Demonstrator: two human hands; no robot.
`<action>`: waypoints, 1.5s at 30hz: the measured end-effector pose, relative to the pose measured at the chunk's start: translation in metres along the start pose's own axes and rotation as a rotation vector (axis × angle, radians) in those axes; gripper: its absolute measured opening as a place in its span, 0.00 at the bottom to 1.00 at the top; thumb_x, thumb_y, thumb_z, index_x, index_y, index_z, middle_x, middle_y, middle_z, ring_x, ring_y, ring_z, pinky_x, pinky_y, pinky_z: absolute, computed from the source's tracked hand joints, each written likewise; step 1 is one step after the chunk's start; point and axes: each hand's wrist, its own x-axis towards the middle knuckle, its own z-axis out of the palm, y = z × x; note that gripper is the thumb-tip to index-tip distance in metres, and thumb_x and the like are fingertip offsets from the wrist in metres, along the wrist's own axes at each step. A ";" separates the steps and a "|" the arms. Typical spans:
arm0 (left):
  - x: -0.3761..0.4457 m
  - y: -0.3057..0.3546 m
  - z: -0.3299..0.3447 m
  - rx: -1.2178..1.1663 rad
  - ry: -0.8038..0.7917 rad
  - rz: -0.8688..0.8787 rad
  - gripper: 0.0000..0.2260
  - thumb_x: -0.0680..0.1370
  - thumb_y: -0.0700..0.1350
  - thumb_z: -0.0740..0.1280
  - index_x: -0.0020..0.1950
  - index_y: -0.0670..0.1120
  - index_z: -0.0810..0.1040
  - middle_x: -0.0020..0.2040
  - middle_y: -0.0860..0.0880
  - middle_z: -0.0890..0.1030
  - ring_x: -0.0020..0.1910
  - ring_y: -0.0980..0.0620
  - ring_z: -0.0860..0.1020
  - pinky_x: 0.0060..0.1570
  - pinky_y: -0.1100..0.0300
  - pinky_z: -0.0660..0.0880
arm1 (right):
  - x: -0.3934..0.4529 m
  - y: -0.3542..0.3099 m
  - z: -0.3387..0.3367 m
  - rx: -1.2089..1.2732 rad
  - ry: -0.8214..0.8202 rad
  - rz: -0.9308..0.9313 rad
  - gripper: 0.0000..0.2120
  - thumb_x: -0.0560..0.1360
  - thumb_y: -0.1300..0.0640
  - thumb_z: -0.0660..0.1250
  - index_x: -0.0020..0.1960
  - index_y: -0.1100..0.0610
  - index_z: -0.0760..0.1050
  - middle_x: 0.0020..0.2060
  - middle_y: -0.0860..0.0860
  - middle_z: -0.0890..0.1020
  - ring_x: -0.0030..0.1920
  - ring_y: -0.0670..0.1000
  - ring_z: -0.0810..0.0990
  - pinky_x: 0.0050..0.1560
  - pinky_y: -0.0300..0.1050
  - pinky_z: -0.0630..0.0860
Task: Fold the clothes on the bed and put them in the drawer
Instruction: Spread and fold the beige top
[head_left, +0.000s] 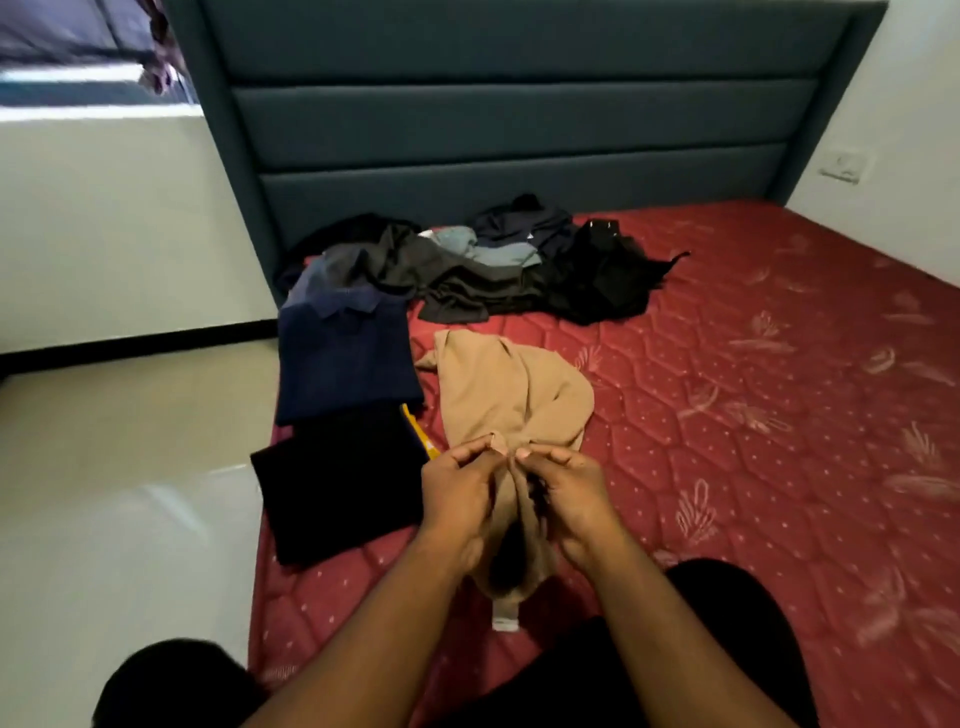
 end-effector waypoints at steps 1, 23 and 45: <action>-0.001 -0.005 -0.004 0.010 -0.002 0.005 0.07 0.75 0.32 0.69 0.44 0.44 0.82 0.43 0.38 0.84 0.39 0.46 0.80 0.40 0.58 0.78 | -0.002 0.007 -0.002 -0.048 -0.002 -0.030 0.04 0.74 0.69 0.67 0.45 0.67 0.81 0.39 0.61 0.83 0.36 0.54 0.82 0.36 0.41 0.79; 0.011 0.000 -0.021 0.570 -0.189 0.442 0.13 0.74 0.31 0.69 0.44 0.50 0.84 0.42 0.52 0.86 0.43 0.55 0.83 0.42 0.69 0.77 | 0.006 0.026 -0.026 -0.729 0.004 -0.467 0.12 0.70 0.65 0.67 0.50 0.56 0.85 0.43 0.43 0.84 0.47 0.42 0.82 0.51 0.38 0.77; 0.067 0.118 0.088 0.735 -0.339 1.344 0.10 0.72 0.34 0.67 0.49 0.41 0.85 0.50 0.49 0.80 0.48 0.56 0.79 0.47 0.61 0.77 | 0.027 0.006 -0.032 -0.069 0.362 -0.222 0.07 0.76 0.60 0.69 0.52 0.61 0.78 0.39 0.54 0.83 0.38 0.55 0.80 0.38 0.49 0.75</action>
